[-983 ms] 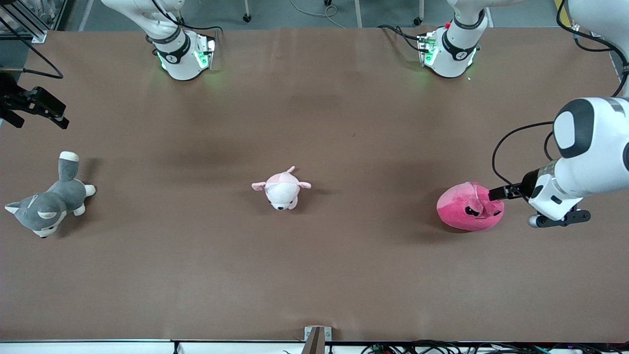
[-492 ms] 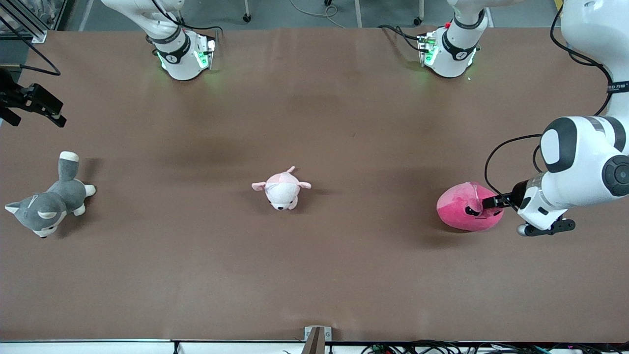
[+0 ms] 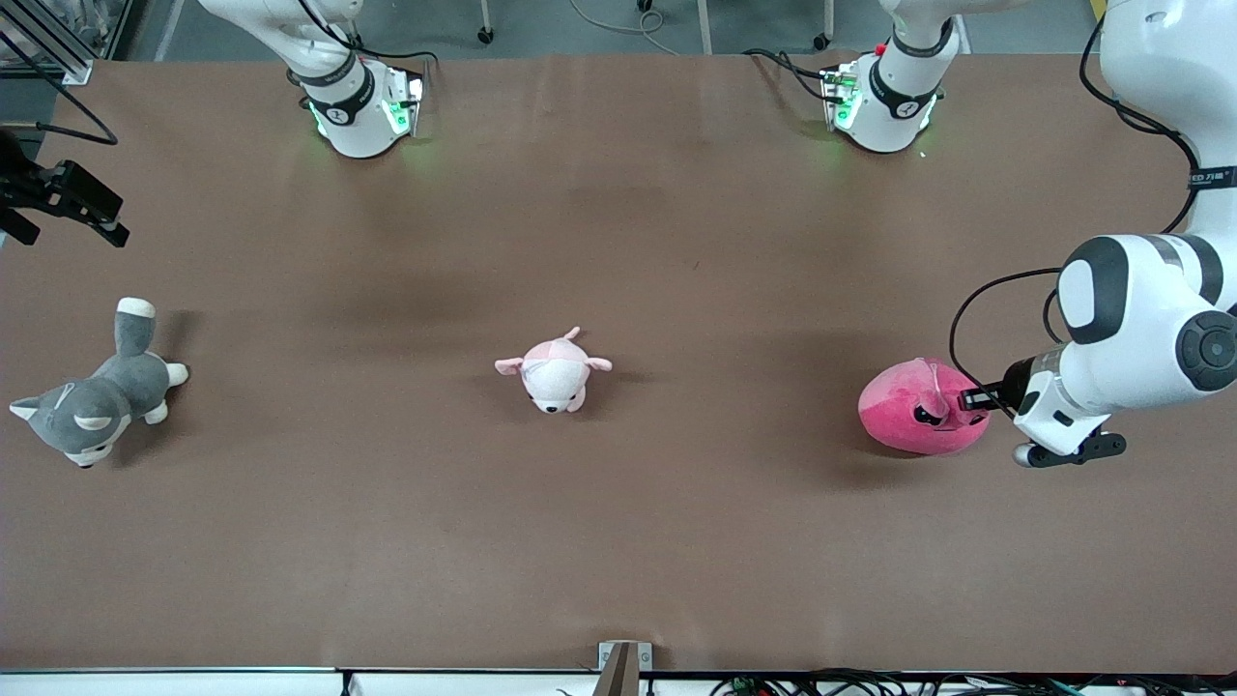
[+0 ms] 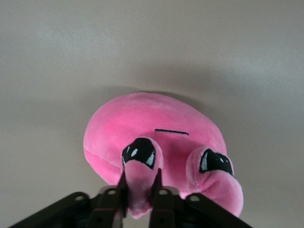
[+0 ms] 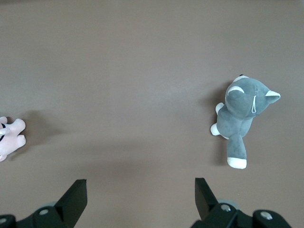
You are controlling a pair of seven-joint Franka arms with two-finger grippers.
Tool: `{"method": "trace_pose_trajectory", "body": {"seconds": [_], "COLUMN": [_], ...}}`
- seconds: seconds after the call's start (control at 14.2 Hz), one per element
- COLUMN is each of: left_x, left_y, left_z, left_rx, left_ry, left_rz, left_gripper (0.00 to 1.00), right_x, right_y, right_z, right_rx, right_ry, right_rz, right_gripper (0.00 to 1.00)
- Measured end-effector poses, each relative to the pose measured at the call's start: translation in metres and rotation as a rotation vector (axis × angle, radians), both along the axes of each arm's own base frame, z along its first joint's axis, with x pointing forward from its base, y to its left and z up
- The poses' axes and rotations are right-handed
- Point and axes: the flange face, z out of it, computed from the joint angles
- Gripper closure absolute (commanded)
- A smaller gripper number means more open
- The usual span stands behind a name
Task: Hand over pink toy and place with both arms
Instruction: 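Close the left gripper on the pink plush toy, then lift the pink toy with the left gripper toward the right gripper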
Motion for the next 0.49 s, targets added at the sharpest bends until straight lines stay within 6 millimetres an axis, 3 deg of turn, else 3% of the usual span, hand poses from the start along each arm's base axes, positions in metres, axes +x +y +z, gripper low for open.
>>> {"method": "trace_pose_trajectory", "body": {"seconds": [0.28, 0.49], "left_x": [0.003, -0.001], "left_y": [-0.025, -0.06], "left_z": [0.025, 0.073], "left_rx": [0.001, -0.007], "left_ry": [-0.016, -0.013], "left_rz": [0.044, 0.01], "left_gripper": [0.99, 0.99], "right_x": [0.0, 0.0], "right_y": [-0.002, -0.002], "right_z": [0.001, 0.002], "right_rx": [0.0, 0.0], "right_ry": [-0.003, -0.004], "right_rz": [-0.004, -0.003], "right_gripper": [0.0, 0.0]}}
